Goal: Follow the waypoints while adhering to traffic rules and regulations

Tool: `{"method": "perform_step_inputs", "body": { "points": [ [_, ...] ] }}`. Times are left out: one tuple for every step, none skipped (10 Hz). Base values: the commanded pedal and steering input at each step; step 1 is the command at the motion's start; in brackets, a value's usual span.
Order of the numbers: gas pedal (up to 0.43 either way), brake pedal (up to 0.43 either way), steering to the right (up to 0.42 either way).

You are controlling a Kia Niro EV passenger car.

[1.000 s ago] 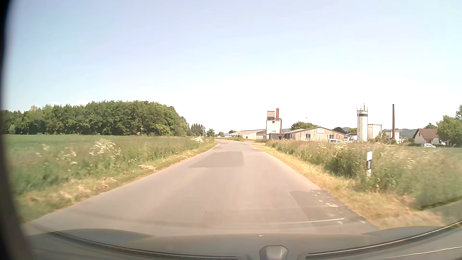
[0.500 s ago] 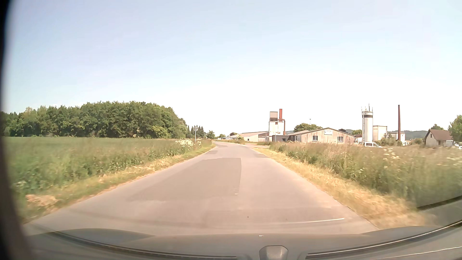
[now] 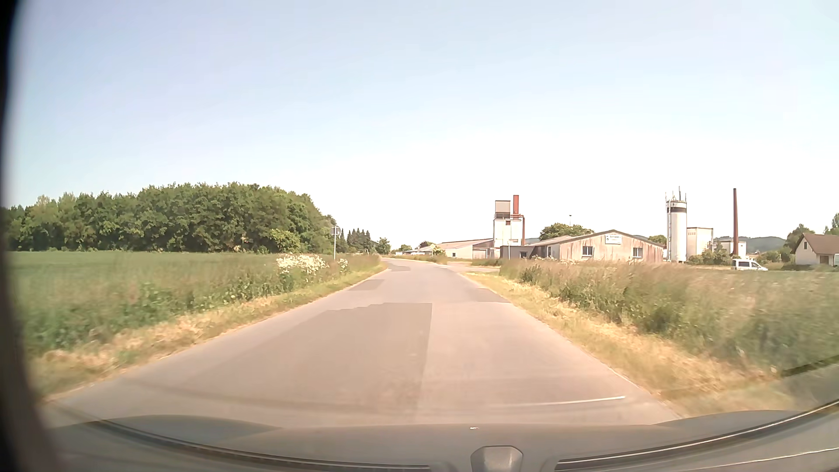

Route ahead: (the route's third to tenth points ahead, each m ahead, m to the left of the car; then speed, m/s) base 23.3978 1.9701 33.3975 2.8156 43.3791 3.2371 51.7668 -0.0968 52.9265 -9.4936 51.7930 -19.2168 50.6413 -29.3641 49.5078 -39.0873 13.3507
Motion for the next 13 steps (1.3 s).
{"method": "perform_step_inputs", "body": {
  "points": [
    [0.000,0.073,0.000],
    [0.000,0.098,0.000],
    [0.000,0.122,-0.001],
    [0.000,0.146,-0.002],
    [0.000,0.165,-0.002],
    [0.000,0.177,-0.003],
    [0.000,0.189,-0.005],
    [0.000,0.195,-0.005],
    [0.000,0.195,-0.007],
    [0.000,0.201,-0.008],
    [0.000,0.213,-0.010],
    [0.000,0.226,-0.012],
    [0.000,0.232,-0.012]
  ]
}}
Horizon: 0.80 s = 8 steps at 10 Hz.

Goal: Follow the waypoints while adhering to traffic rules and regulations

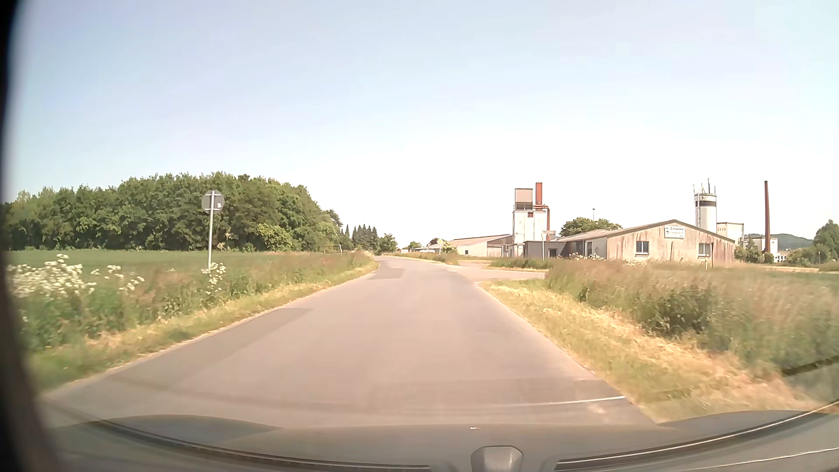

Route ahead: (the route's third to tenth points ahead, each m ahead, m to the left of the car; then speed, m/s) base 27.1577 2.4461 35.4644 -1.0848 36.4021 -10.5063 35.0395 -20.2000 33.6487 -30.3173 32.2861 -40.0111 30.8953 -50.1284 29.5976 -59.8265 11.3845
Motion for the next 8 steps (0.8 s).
{"method": "perform_step_inputs", "body": {
  "points": [
    [0.000,0.238,-0.013],
    [0.000,0.238,-0.014],
    [0.000,0.238,-0.014],
    [0.000,0.244,-0.014],
    [0.000,0.244,-0.014],
    [0.000,0.244,-0.014],
    [0.000,0.232,-0.014],
    [0.000,0.226,-0.013]
  ]
}}
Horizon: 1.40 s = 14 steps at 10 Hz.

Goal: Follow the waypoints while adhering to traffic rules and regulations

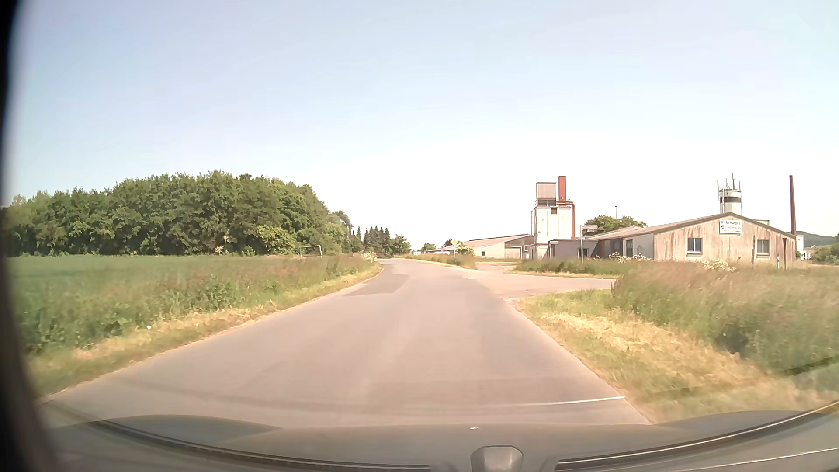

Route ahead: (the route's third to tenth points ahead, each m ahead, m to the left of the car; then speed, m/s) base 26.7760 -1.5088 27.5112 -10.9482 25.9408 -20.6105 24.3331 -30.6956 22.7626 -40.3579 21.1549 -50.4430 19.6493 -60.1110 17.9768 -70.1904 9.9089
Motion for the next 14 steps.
{"method": "perform_step_inputs", "body": {
  "points": [
    [0.000,0.232,-0.011],
    [0.000,0.244,-0.010],
    [0.000,0.250,-0.008],
    [0.000,0.250,-0.005],
    [0.000,0.256,-0.005],
    [0.000,0.256,-0.004],
    [0.000,0.262,-0.004],
    [0.000,0.262,0.000],
    [0.000,0.262,0.006],
    [0.000,0.262,0.014],
    [0.000,0.268,0.024],
    [0.000,0.262,0.036],
    [0.000,0.262,0.053],
    [0.000,0.268,0.073]
  ]
}}
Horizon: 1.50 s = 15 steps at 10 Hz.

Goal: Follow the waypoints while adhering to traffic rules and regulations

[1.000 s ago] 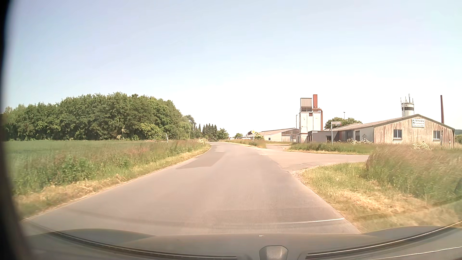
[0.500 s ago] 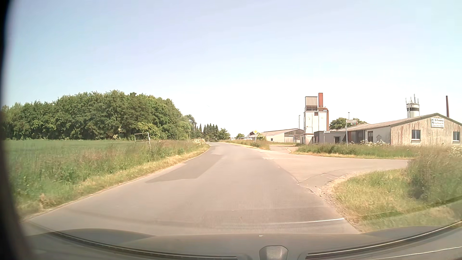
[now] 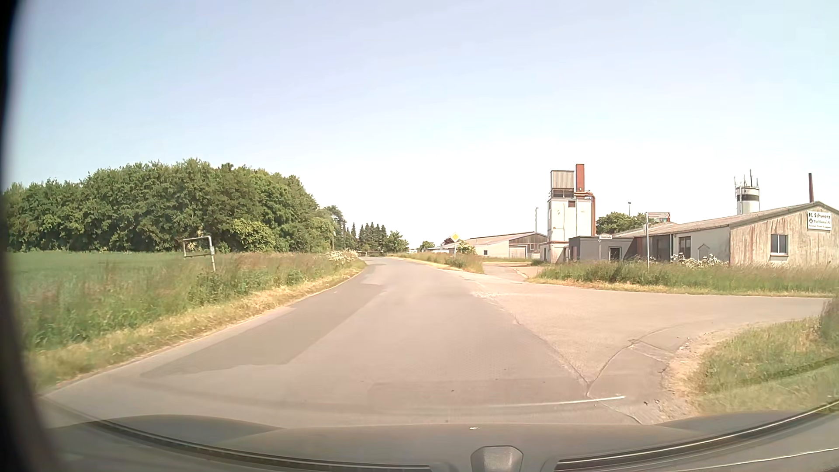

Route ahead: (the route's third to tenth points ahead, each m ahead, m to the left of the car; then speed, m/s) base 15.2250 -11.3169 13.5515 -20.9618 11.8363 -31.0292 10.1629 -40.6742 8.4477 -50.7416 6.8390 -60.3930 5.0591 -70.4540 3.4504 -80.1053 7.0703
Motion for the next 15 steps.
{"method": "perform_step_inputs", "body": {
  "points": [
    [0.000,0.268,0.095],
    [0.000,0.268,0.124],
    [0.000,0.268,0.151],
    [0.000,0.262,0.176],
    [0.000,0.238,0.205],
    [0.000,0.226,0.227],
    [0.000,0.207,0.259],
    [0.000,0.201,0.294],
    [0.000,0.152,0.318],
    [0.000,0.018,0.331],
    [0.000,0.006,0.339],
    [0.000,0.006,0.347],
    [0.118,0.012,0.357],
    [0.118,0.006,0.367],
    [0.138,0.006,0.377]
  ]
}}
